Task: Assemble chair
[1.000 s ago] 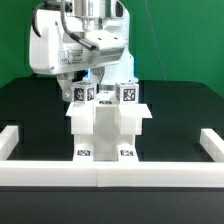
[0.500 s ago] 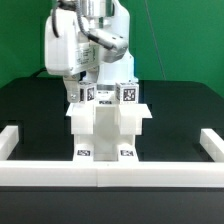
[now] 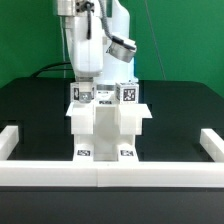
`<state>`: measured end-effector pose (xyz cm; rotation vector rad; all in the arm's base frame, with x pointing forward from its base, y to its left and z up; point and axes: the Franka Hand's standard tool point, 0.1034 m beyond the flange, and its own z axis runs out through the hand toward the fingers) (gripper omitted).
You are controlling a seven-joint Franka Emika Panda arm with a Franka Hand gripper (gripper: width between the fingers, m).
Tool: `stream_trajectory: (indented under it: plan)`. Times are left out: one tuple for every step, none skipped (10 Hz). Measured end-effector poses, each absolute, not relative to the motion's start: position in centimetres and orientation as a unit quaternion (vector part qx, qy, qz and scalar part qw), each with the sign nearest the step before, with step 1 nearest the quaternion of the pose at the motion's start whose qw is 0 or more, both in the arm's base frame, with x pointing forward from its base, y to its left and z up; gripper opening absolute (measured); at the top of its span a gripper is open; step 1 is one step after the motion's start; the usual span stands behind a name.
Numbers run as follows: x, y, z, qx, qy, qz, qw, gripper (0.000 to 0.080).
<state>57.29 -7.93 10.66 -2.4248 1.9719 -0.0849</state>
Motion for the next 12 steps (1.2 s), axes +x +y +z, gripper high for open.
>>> stream_trajectory:
  plan:
    - [57.27,-7.90,10.65,-0.812,0.582,-0.029,-0.003,0.0649]
    - [57.26,-7.75,10.65,-0.840,0.542,-0.030,-0.012,0.0649]
    - [57.29,-7.75,10.67,-0.862,0.506,-0.030,-0.014,0.0649]
    - [57.30,-7.80,10.68,-0.879,0.475,-0.030,-0.015,0.0649]
    - [57.30,-7.81,10.67,-0.899,0.436,-0.029,-0.016,0.0649]
    - [57.30,-7.79,10.68,-0.911,0.411,-0.029,-0.017,0.0649]
    - [57.31,-7.76,10.67,-0.919,0.392,-0.028,-0.018,0.0649]
    - [57.30,-7.78,10.67,-0.932,0.361,-0.028,-0.019,0.0649]
    - [57.29,-7.78,10.66,-0.938,0.345,-0.028,-0.019,0.0649]
    - [57.29,-7.83,10.66,-0.949,0.315,-0.027,-0.021,0.0649]
    - [57.28,-7.84,10.66,-0.948,0.315,-0.027,-0.021,0.0522]
    - [57.28,-7.84,10.66,-0.948,0.316,-0.027,-0.021,0.0522]
